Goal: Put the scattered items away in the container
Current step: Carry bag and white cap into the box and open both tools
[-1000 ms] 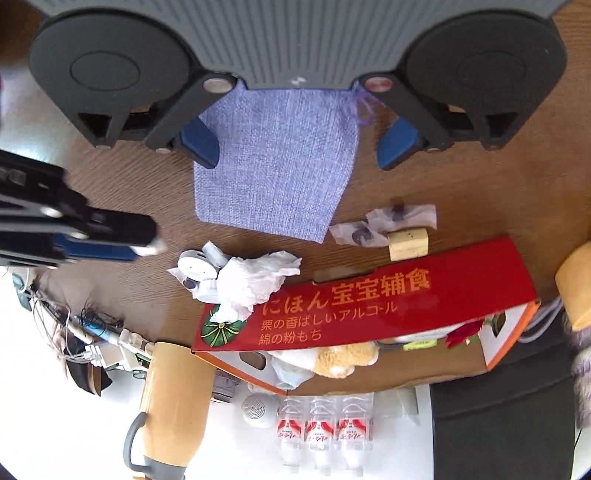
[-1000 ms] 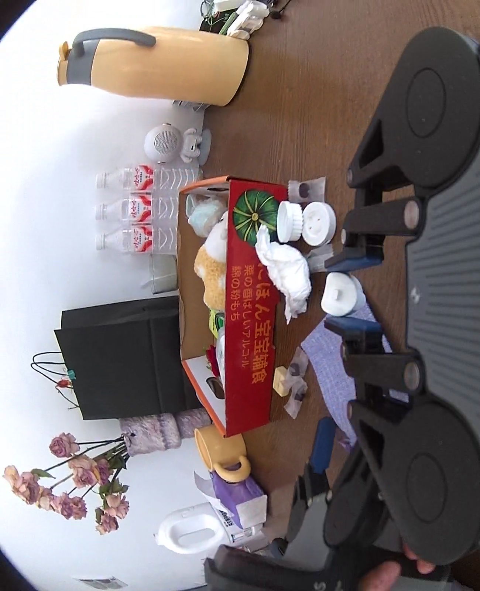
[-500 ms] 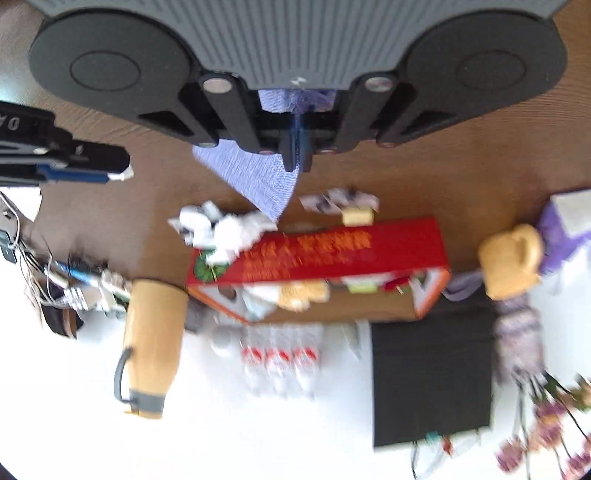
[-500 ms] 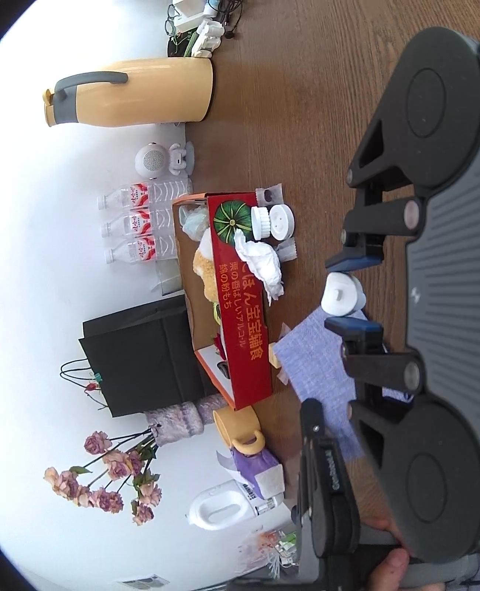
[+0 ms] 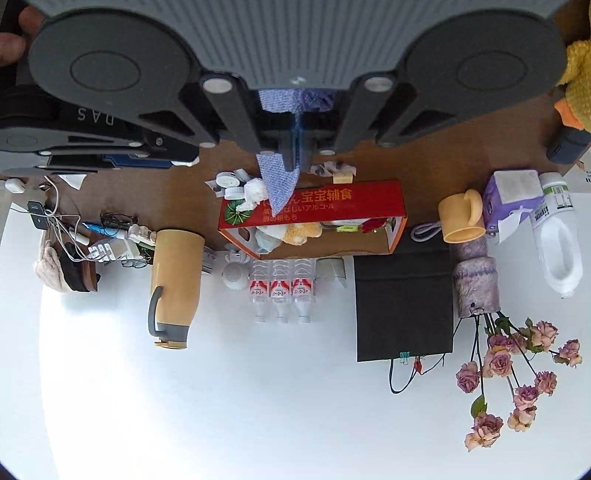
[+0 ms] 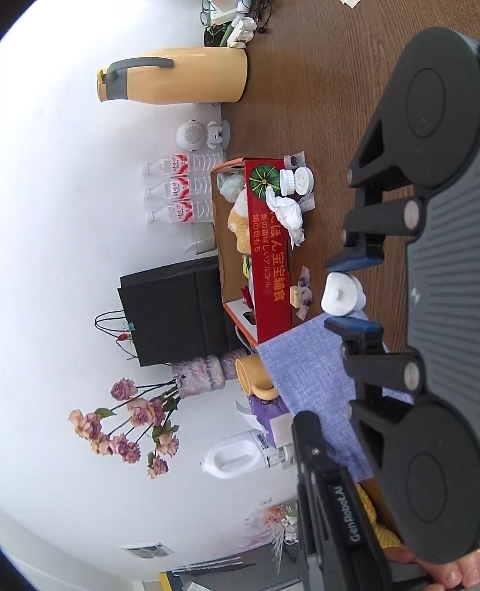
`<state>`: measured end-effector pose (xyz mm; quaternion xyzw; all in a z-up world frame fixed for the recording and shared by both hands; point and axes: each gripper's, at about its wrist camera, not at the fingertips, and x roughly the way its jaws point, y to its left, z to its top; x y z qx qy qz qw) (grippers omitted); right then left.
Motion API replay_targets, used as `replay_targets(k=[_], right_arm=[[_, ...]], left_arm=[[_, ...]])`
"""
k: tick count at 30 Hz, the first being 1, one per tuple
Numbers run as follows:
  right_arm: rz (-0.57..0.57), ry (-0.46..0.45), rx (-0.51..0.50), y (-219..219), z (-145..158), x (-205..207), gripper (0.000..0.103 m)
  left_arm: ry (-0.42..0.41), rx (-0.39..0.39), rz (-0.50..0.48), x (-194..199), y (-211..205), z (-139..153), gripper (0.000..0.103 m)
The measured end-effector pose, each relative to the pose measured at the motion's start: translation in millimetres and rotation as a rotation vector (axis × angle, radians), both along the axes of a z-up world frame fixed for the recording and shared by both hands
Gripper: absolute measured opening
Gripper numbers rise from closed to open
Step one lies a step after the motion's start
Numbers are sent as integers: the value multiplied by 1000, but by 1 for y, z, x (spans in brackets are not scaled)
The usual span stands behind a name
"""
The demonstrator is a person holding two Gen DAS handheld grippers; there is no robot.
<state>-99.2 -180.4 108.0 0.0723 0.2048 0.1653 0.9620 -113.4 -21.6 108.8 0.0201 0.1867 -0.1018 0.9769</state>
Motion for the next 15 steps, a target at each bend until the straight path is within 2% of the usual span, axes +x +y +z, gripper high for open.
replay_targets(k=[4, 8, 13, 15], right_arm=[[2, -30, -9, 5, 10, -17, 25], [0, -56, -20, 7, 23, -16, 25], [19, -34, 21, -1, 41, 21, 25], [16, -36, 26, -4, 49, 43, 25]], left_arm=[[-9, -12, -4, -15, 4, 2, 2], [-28, -33, -8, -10, 8, 13, 2], [-58, -53, 1, 30, 10, 30, 2], [-49, -89, 0, 54, 10, 33, 2]])
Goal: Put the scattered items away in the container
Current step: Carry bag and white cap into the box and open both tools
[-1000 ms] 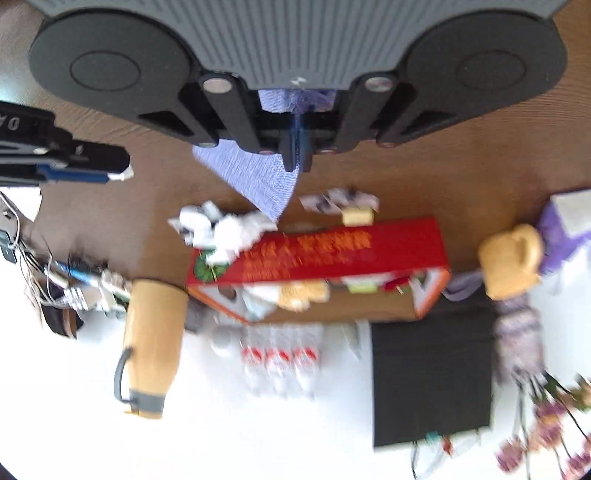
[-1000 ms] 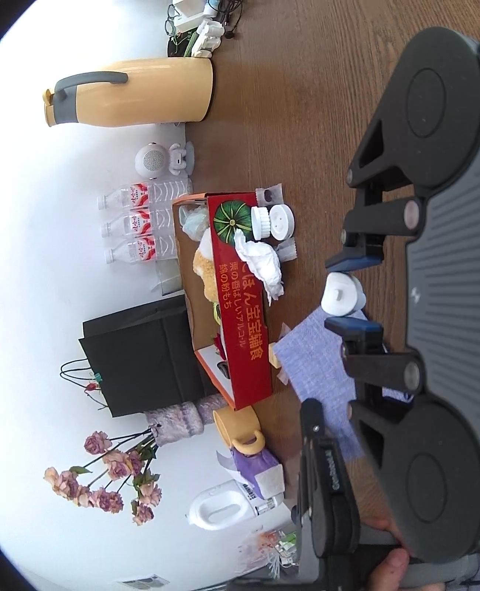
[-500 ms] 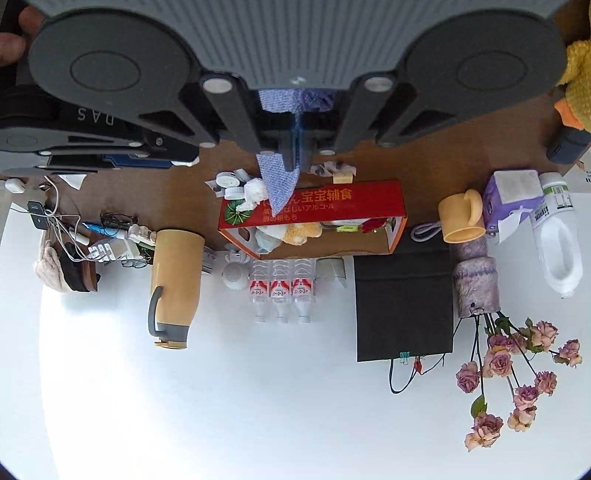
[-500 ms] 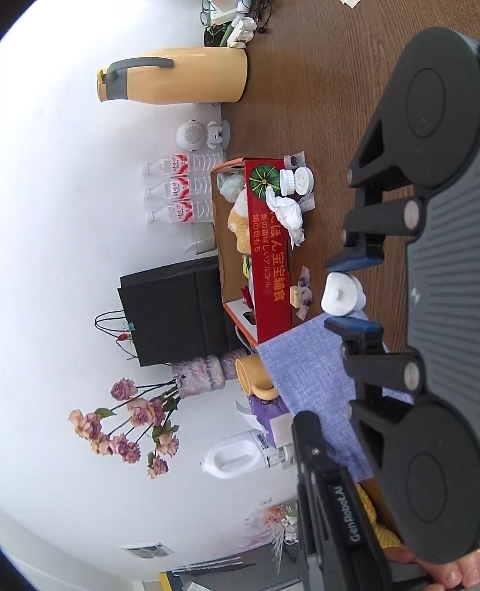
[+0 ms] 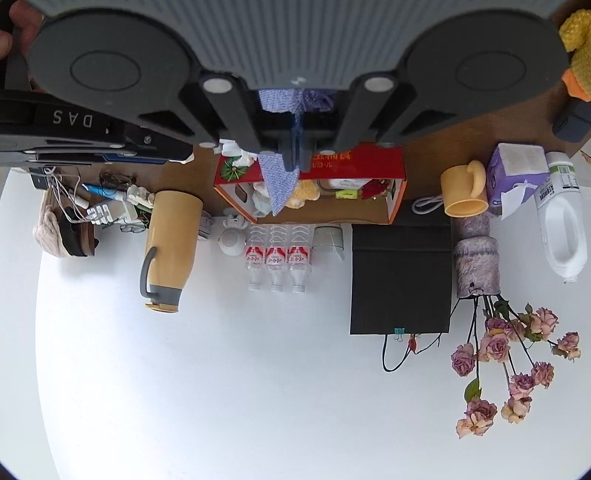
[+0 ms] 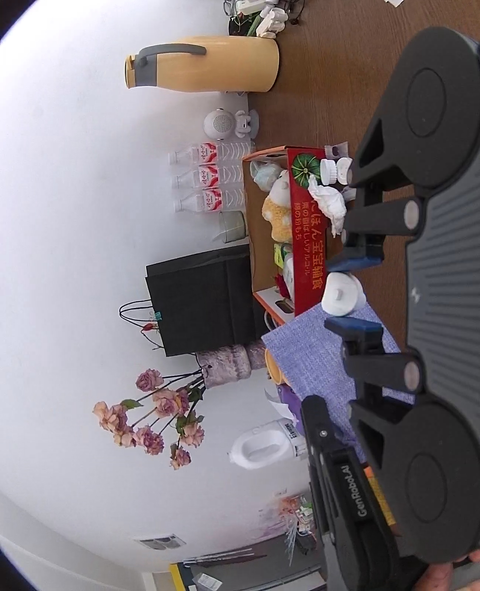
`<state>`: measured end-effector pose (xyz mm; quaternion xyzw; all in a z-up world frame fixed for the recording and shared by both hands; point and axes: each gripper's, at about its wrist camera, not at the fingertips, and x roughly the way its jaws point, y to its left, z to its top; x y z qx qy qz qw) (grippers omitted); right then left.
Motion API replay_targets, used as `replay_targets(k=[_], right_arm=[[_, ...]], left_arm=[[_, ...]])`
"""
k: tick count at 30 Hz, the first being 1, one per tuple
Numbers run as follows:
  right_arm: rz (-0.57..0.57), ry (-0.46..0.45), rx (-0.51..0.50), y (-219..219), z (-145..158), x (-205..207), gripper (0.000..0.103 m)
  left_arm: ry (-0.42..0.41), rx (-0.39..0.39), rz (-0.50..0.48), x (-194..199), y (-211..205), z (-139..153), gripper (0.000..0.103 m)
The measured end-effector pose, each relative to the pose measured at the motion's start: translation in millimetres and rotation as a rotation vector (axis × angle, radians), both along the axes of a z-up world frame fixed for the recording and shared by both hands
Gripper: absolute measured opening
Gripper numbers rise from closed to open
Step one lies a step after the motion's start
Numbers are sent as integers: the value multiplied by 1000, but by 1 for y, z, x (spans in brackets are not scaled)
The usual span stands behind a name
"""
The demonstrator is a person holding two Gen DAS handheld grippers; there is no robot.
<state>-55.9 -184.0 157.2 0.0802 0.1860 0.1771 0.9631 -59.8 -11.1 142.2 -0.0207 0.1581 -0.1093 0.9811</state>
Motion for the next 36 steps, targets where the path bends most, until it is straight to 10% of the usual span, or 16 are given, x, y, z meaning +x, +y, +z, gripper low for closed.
replay_targets(k=[13, 19, 23, 28, 33, 36], right_arm=[[-40, 145, 39, -43, 29, 249, 25], [-123, 384, 15, -66, -13, 352, 25], [-155, 498, -54, -71, -47, 392, 25], [-183, 559, -209, -55, -66, 421, 33], [-133, 654, -146, -50, -65, 434, 78], [-138, 739, -145, -42, -64, 435, 87]], left_arm=[[69, 39, 51, 253, -17, 28, 2], [298, 1, 129, 363, -21, -16, 3], [392, 180, 206, 396, -28, -53, 7], [508, 254, 180, 419, -27, -62, 85], [640, 294, 83, 430, -23, -49, 103], [743, 309, 43, 429, -16, -54, 103]])
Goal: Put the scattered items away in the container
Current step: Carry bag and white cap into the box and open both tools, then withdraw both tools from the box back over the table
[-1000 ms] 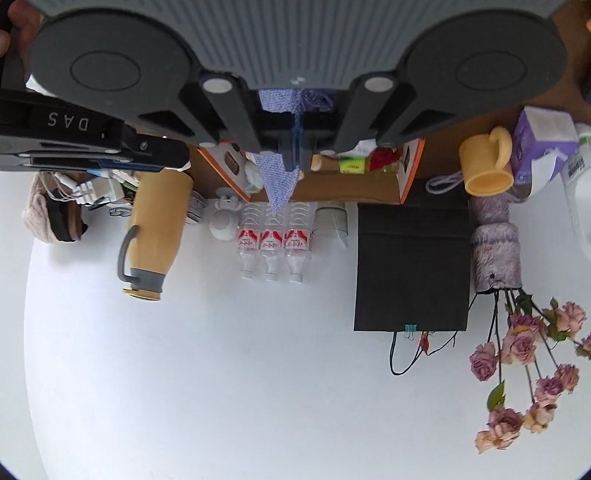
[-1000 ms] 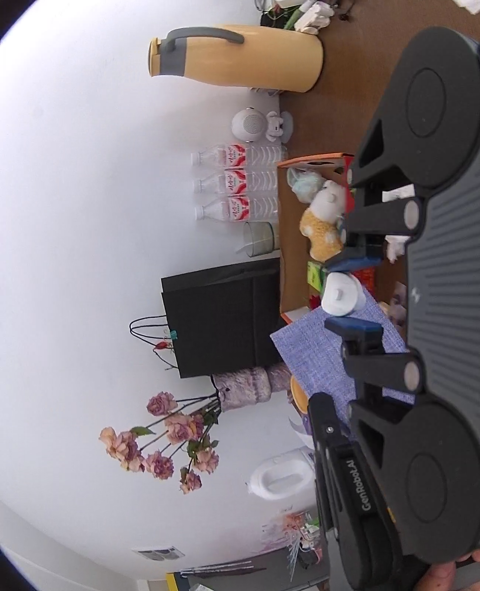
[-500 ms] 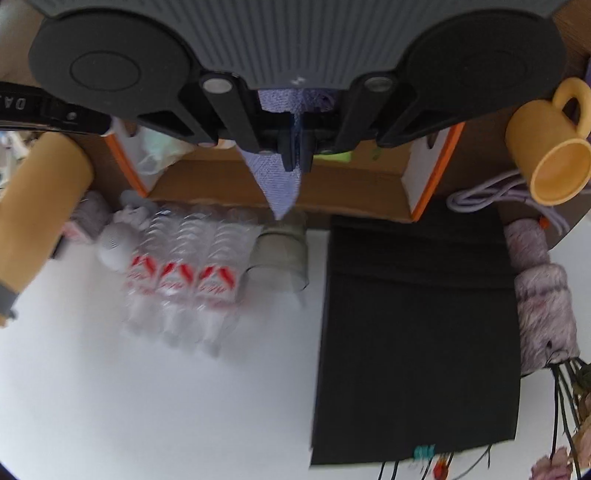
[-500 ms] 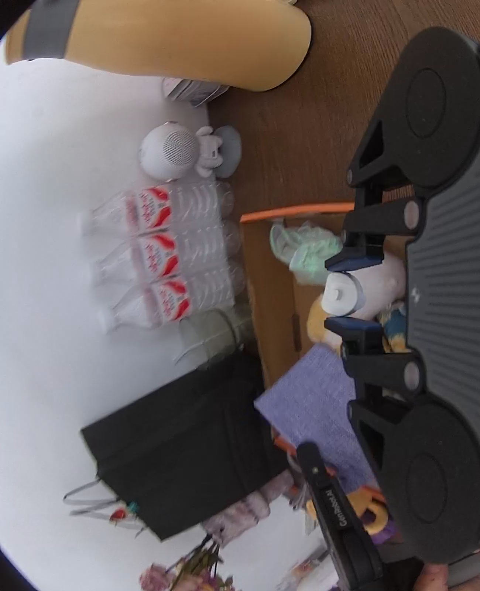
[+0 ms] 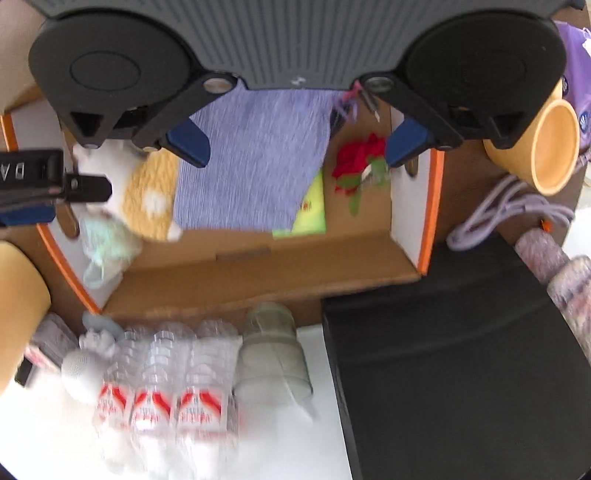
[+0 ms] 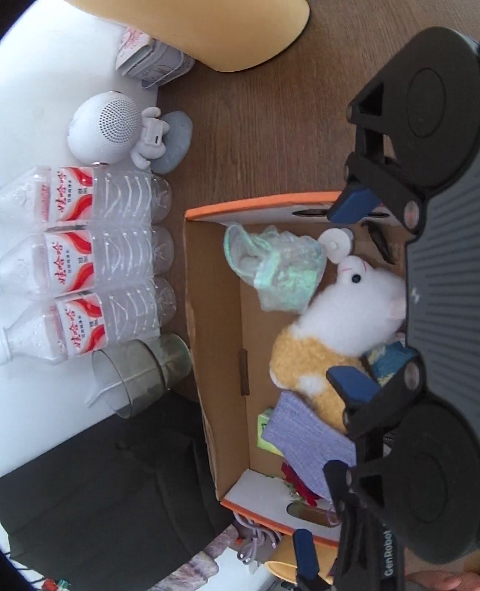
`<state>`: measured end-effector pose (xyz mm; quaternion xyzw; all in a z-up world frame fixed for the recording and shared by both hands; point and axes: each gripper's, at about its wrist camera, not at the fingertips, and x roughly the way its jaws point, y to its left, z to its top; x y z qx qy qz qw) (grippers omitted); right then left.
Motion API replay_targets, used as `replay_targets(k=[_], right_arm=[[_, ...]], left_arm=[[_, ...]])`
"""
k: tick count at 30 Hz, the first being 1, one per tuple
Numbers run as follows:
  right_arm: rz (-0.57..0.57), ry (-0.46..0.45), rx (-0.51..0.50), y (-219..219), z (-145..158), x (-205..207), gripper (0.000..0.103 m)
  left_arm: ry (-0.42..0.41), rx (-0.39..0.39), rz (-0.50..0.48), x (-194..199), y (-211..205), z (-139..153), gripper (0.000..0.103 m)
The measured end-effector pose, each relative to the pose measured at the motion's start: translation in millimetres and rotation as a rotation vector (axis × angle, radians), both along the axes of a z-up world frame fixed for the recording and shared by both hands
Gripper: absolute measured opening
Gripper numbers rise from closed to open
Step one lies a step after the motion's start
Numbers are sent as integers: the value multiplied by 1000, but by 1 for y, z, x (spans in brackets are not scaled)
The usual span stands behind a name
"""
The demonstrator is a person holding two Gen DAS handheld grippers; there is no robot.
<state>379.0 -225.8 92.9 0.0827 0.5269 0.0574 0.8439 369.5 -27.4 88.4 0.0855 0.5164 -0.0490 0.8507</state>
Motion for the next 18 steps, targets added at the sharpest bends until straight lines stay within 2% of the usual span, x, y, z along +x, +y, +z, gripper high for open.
replay_targets(k=[3, 7, 10, 14, 18], right_arm=[[-15, 28, -22, 7, 5, -5, 89], [5, 108, 19, 10, 4, -18, 92], [9, 137, -3, 12, 5, -32, 92], [-14, 124, 0, 17, 17, -53, 92], [-21, 2, 30, 26, 45, -86, 92]], left_arm=[[57, 17, 32, -6, 10, -4, 103], [107, -37, 109, -18, 29, 5, 103], [127, -30, 114, -33, 35, 15, 103], [85, -66, 140, -54, 44, 33, 103], [-45, -100, 153, -84, 46, 52, 103]])
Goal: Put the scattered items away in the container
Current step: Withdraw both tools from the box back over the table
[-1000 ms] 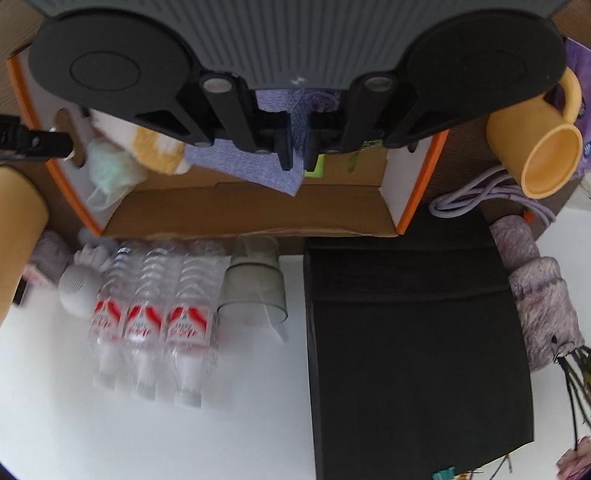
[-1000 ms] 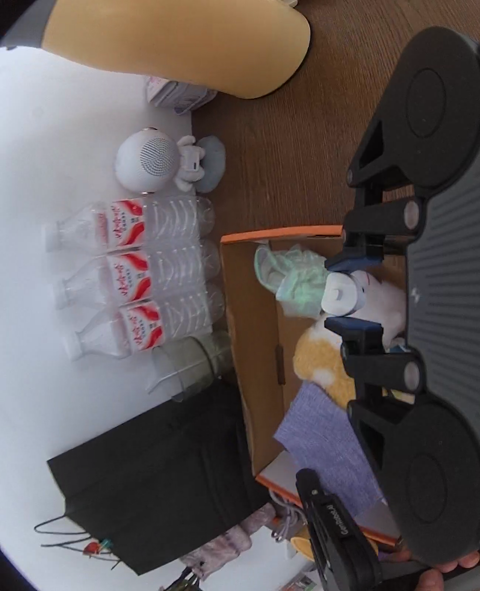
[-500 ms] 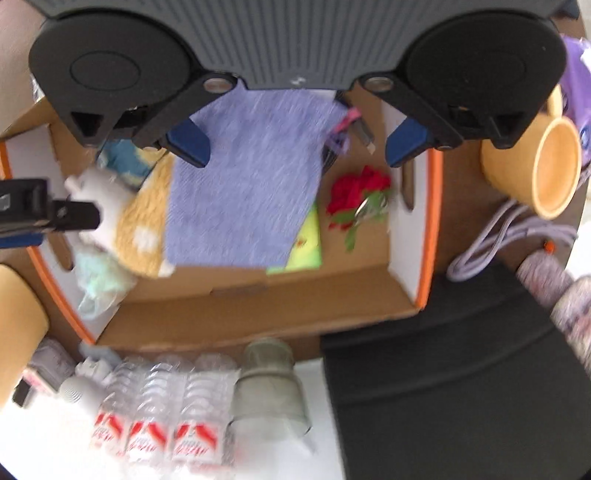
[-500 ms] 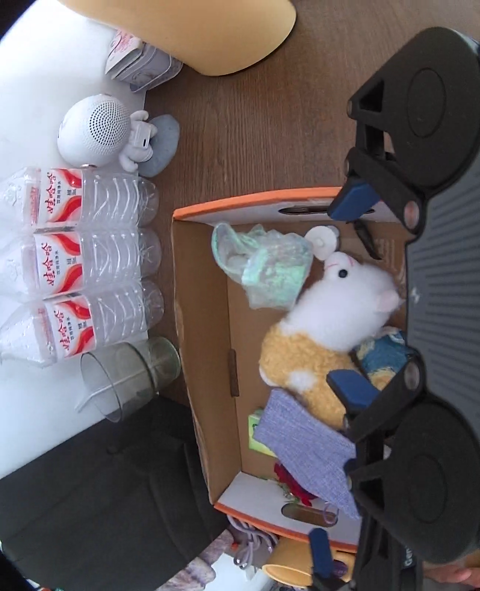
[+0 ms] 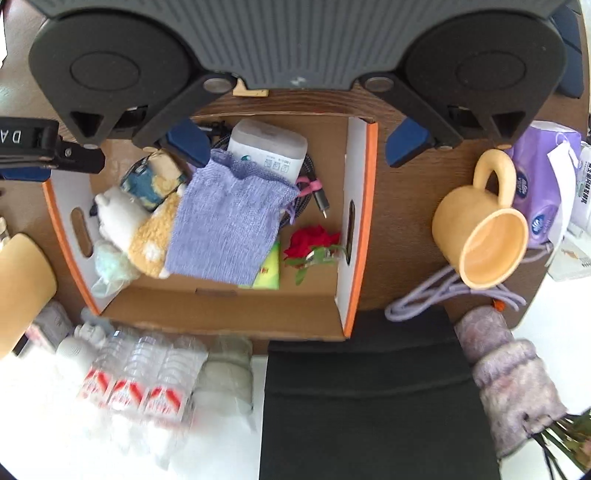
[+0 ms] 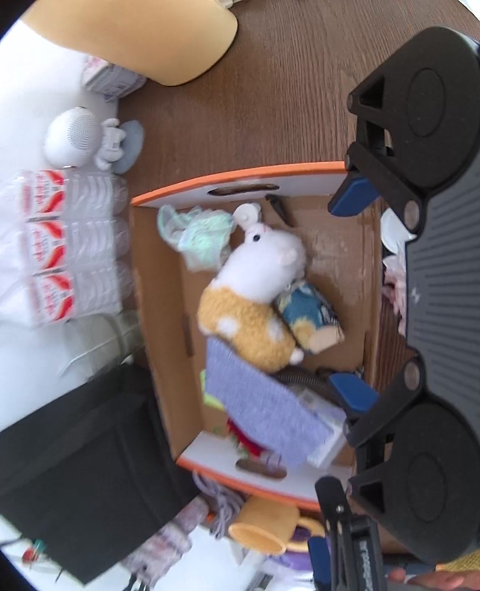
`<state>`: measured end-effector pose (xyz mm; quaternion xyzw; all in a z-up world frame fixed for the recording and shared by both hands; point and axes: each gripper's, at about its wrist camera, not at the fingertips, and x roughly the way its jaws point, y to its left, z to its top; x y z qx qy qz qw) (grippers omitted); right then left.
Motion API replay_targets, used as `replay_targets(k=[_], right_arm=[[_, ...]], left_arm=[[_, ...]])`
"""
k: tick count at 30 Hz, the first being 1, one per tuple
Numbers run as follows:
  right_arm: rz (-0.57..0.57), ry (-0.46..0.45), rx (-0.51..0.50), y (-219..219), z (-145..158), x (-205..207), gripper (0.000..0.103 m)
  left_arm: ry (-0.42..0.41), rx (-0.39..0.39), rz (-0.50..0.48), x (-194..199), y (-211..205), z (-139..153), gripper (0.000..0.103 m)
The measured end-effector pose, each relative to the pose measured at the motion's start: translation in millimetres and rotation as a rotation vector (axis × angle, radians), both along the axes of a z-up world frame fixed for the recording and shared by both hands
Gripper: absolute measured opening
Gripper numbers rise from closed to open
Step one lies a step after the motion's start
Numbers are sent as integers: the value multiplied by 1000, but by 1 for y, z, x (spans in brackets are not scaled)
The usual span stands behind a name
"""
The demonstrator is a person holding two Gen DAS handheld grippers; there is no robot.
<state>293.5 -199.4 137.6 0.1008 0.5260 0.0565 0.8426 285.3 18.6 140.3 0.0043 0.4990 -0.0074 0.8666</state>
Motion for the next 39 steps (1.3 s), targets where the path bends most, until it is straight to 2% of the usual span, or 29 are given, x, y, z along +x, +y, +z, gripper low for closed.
replay_targets(k=[4, 8, 11, 14, 18, 23, 26, 30, 35, 37, 39], right_arm=[[16, -164, -76, 12, 26, -38, 92], [29, -364, -114, 16, 45, -76, 92], [9, -495, -110, 12, 46, -99, 94], [-27, -554, -47, 3, 35, -115, 94], [-32, -621, 9, 2, 17, -139, 94], [-23, -698, -17, 12, 1, -171, 94], [6, -714, -64, 19, -7, -189, 95], [4, -724, -132, 20, -25, -216, 95], [-18, -740, -103, 14, -46, -268, 98], [-4, -747, -123, 15, -56, -291, 100], [-4, -752, -141, 13, -65, -311, 100]], left_arm=[[-102, -30, -23, -33, 1, 11, 103], [-374, -41, -39, -82, -1, 27, 103], [-494, -29, -75, -109, -7, 28, 103], [-561, -42, -67, -129, -9, 21, 103], [-603, -87, -61, -153, -11, 9, 103], [-679, -48, -55, -190, -11, -5, 103], [-696, -80, -50, -209, -11, -12, 103], [-652, -89, -66, -235, -12, -34, 103], [-619, -91, -115, -275, -13, -56, 103], [-594, -102, -126, -290, -11, -63, 103], [-609, -90, -112, -306, -11, -68, 103]])
